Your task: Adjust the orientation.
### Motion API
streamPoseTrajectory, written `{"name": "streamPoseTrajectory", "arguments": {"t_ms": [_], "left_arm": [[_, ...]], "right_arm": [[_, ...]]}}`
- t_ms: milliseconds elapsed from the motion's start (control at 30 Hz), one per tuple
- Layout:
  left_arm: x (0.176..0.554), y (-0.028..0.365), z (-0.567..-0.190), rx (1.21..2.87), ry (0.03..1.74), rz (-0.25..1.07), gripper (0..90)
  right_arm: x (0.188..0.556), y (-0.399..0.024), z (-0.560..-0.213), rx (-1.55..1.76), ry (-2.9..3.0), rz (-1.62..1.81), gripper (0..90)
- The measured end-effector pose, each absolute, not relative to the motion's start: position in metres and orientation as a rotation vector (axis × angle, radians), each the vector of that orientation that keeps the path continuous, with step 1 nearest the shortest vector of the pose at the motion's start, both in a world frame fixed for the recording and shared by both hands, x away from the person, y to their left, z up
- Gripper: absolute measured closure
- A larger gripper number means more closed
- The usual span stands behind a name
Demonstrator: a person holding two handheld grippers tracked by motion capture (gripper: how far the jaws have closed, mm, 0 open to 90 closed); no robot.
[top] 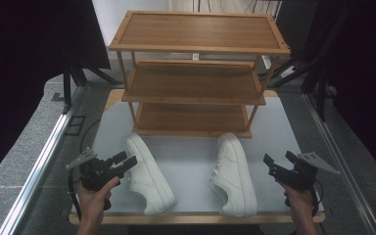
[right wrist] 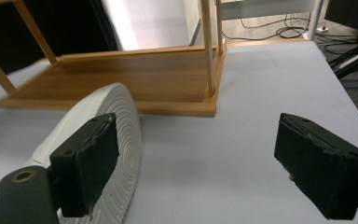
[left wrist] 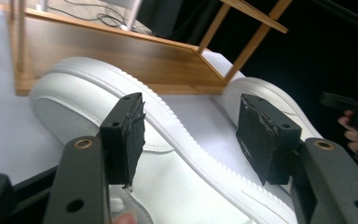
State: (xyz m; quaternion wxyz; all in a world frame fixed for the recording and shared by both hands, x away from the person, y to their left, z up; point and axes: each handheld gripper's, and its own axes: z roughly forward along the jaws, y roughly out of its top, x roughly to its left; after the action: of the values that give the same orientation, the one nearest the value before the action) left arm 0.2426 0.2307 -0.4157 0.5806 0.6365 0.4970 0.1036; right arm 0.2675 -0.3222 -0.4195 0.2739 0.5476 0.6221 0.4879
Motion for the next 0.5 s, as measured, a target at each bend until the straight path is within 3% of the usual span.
{"name": "streamPoseTrajectory", "arguments": {"t_ms": [500], "left_arm": [[0.238,0.235,-0.420,1.485,1.196,0.266,46.7]], "right_arm": [[0.265,-0.337,-0.430,1.444,1.741,1.291,25.4]]}}
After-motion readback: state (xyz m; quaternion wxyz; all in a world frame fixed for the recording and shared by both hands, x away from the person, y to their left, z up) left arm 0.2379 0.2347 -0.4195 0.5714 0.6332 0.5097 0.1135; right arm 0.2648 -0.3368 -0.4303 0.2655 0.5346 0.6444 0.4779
